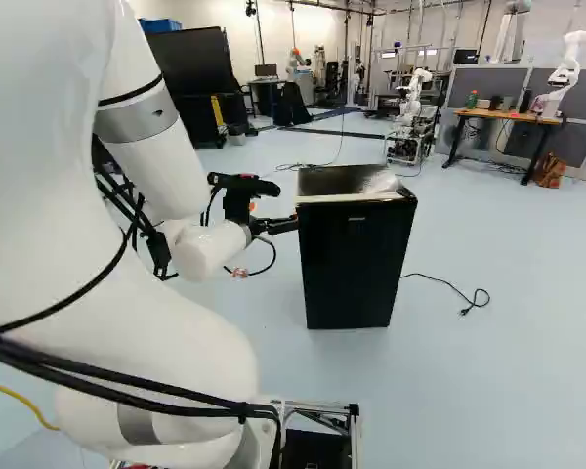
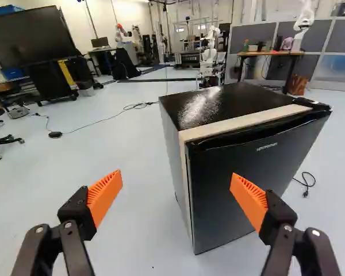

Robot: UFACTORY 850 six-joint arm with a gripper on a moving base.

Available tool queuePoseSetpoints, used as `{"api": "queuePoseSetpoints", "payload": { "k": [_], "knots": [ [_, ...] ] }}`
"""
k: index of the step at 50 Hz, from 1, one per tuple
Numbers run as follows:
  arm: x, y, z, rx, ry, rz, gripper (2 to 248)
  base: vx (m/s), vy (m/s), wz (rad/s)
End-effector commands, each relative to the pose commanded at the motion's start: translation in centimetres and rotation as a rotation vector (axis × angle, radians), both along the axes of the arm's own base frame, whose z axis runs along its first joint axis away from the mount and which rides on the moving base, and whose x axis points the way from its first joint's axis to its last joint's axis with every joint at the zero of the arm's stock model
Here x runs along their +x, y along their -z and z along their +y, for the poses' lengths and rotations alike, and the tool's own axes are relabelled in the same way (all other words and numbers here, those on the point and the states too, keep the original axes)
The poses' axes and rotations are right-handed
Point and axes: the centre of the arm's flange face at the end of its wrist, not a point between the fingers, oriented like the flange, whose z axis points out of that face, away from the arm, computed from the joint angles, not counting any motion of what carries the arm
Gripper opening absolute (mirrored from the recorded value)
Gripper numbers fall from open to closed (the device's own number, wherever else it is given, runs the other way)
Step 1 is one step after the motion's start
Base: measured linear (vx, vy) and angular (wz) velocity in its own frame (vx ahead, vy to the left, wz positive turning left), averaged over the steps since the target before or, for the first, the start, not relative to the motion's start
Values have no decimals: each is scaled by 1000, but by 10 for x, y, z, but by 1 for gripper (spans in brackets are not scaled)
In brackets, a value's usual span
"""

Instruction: Grab a drink from the fridge

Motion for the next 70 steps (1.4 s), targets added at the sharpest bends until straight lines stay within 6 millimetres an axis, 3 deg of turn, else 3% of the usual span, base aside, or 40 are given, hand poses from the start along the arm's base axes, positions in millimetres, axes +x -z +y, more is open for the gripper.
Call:
{"api": "queuePoseSetpoints", "payload": {
  "k": [53,70],
  "knots": [
    [32,43,-10,-21,242,28,247,0,0,0],
    [48,45,-13,-23,300,7,247,0,0,0]
  ]
}}
